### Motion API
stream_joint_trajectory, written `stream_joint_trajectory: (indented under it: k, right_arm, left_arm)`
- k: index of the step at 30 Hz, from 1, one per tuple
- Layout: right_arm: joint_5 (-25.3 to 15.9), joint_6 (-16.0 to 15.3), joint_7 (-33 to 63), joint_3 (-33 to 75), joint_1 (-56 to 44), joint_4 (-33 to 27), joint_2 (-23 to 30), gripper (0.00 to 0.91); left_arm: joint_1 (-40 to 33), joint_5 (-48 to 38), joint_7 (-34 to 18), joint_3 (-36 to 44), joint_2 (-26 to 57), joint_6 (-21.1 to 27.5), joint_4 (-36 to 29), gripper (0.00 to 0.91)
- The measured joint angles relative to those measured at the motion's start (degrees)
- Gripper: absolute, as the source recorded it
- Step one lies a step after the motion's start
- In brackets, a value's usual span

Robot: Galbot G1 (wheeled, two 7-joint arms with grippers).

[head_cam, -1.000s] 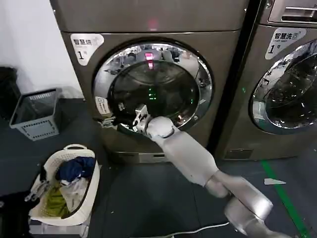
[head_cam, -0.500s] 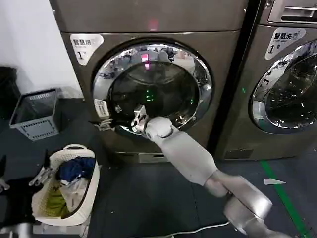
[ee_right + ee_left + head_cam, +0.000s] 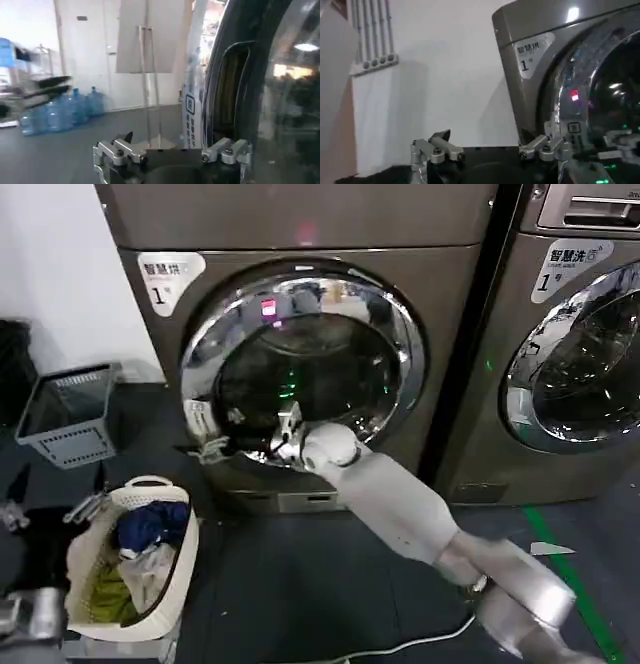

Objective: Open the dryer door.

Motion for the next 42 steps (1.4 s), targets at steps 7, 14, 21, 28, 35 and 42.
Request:
stream_joint_trajectory:
  k: [7, 14, 21, 28, 35, 42]
  right_arm:
    - [3.22, -1.12, -1.11, -1.38, 0.17, 6.90, -4.81, 0.907]
    - [7.11, -2.39, -2.54, -2.56, 0.43, 12.84, -9.72, 0.907]
    - [8.34, -2.80, -5.34, -3.49, 0.45, 17.18, -14.10, 0.907]
    - [8.69, -2.86, -10.15, -4.94, 1.05, 20.21, -18.45, 0.907]
    - [8.95, -2.31, -14.11, -6.43, 1.66, 23.03, -23.00, 0.907]
    - [8.57, -2.61, -18.57, -6.92, 2.05, 24.59, -26.26, 0.907]
  left_arm:
    - [-3.21, -4.66, 4.66, 0.21, 3.77, -0.30, 3.45, 0.907]
    - [-5.91, -7.98, 8.84, 1.40, 6.81, -1.19, 6.43, 0.907]
    - [-7.19, -7.72, 13.98, 2.99, 9.31, -4.02, 9.42, 0.907]
    - [-8.36, -9.75, 19.65, 5.41, 12.70, -6.05, 12.19, 0.907]
    - [-10.84, -11.61, 23.89, 8.82, 16.49, -6.70, 15.11, 0.907]
    - [-13.23, -15.68, 29.94, 13.41, 20.54, -6.80, 17.14, 0.907]
